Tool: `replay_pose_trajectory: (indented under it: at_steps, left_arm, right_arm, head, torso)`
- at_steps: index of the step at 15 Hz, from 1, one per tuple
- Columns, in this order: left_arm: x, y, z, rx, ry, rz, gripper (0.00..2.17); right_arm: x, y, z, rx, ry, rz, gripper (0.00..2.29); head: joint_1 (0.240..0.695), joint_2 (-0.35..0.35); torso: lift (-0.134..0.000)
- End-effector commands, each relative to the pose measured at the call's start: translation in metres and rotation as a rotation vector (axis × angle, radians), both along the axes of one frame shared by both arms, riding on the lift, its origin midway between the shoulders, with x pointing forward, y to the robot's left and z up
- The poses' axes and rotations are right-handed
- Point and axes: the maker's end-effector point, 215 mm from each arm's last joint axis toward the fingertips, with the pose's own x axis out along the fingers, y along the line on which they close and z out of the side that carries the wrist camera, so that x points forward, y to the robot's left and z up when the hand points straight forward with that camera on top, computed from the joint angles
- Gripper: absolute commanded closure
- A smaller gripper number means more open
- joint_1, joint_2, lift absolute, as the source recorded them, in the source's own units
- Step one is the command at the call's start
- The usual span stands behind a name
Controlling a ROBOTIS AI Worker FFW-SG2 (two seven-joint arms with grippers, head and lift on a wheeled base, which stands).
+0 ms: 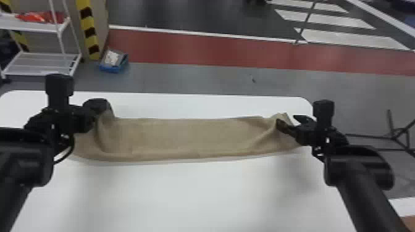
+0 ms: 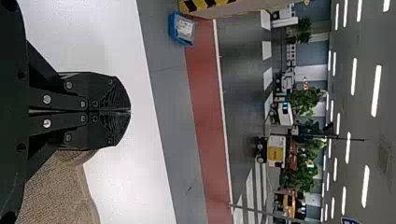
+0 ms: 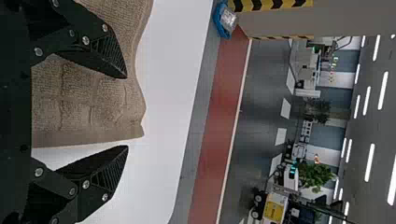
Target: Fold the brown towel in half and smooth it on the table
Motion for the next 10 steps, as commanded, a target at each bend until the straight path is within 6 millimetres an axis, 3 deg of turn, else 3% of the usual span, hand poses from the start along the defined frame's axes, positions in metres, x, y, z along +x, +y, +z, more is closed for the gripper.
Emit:
replay_pose_trajectory:
  at_steps: [1,3,5,8,10]
  left_arm:
    - [0.001,0.000,-0.001,0.001,0.000,0.000,1.39]
    - [0.001,0.000,-0.001,0.000,0.000,-0.003,1.39]
    - [0.000,-0.004,-0.002,0.005,0.001,-0.008,1.39]
    - [0.000,-0.001,-0.004,0.012,0.004,-0.003,1.39]
    - [0.001,0.006,-0.003,0.015,0.002,0.007,1.39]
  right_arm:
    - [-0.002,0.002,-0.006,0.003,0.017,-0.001,0.41]
    - [-0.001,0.000,-0.006,0.000,0.016,-0.012,0.41]
    - [-0.007,-0.004,-0.019,-0.009,0.080,-0.020,0.44]
    - [-0.019,0.000,-0.034,0.024,0.128,-0.007,1.12]
    - [-0.028,0.000,-0.031,0.055,0.123,-0.016,1.19]
  head:
    - [0.695,-0.190]
    - [0.695,-0.189]
    - [0.695,-0.190]
    - [0.695,-0.195]
    - [0.695,-0.193]
  torso:
    - [-0.120]
    - [-0.120]
    - [-0.120]
    - [-0.120]
    - [-0.120]
